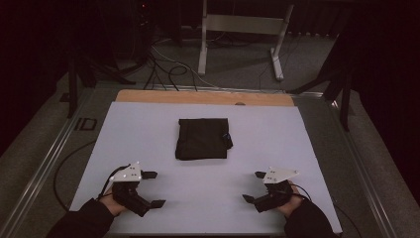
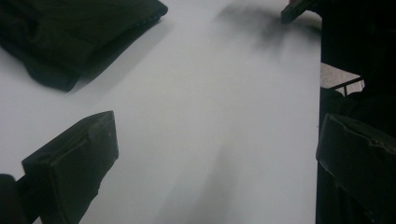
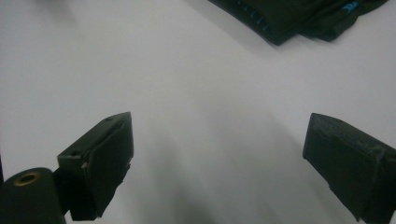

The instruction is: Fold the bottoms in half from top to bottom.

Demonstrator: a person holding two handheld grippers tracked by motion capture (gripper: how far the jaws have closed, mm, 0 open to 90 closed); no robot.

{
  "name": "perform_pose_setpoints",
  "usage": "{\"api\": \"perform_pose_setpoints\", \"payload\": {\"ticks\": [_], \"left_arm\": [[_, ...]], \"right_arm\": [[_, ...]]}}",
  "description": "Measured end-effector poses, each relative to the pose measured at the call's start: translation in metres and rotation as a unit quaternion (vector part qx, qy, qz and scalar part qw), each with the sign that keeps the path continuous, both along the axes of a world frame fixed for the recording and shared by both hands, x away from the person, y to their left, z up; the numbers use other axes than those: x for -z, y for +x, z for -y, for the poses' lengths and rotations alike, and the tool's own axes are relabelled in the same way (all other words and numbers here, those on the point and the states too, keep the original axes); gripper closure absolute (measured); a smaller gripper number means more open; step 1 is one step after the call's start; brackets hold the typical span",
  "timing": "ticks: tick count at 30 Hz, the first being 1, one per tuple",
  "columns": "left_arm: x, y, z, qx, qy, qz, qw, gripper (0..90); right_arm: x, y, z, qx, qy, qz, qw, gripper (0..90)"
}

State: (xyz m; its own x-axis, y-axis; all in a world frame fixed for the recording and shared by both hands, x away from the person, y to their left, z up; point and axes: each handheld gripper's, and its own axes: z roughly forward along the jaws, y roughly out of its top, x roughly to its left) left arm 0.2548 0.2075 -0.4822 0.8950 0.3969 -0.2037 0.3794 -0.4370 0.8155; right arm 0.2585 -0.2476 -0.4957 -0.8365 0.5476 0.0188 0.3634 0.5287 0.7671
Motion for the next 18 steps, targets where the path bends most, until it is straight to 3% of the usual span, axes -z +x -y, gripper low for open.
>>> {"api": "perform_pose_setpoints", "payload": {"ticks": [18], "left_arm": [[0.002, -0.007, -0.018, -0.001, 0.014, -0.005, 0.9999, 0.0]], "right_arm": [[0.005, -0.009, 0.028, 0.031, -0.011, 0.001, 0.9995, 9.0]]}}
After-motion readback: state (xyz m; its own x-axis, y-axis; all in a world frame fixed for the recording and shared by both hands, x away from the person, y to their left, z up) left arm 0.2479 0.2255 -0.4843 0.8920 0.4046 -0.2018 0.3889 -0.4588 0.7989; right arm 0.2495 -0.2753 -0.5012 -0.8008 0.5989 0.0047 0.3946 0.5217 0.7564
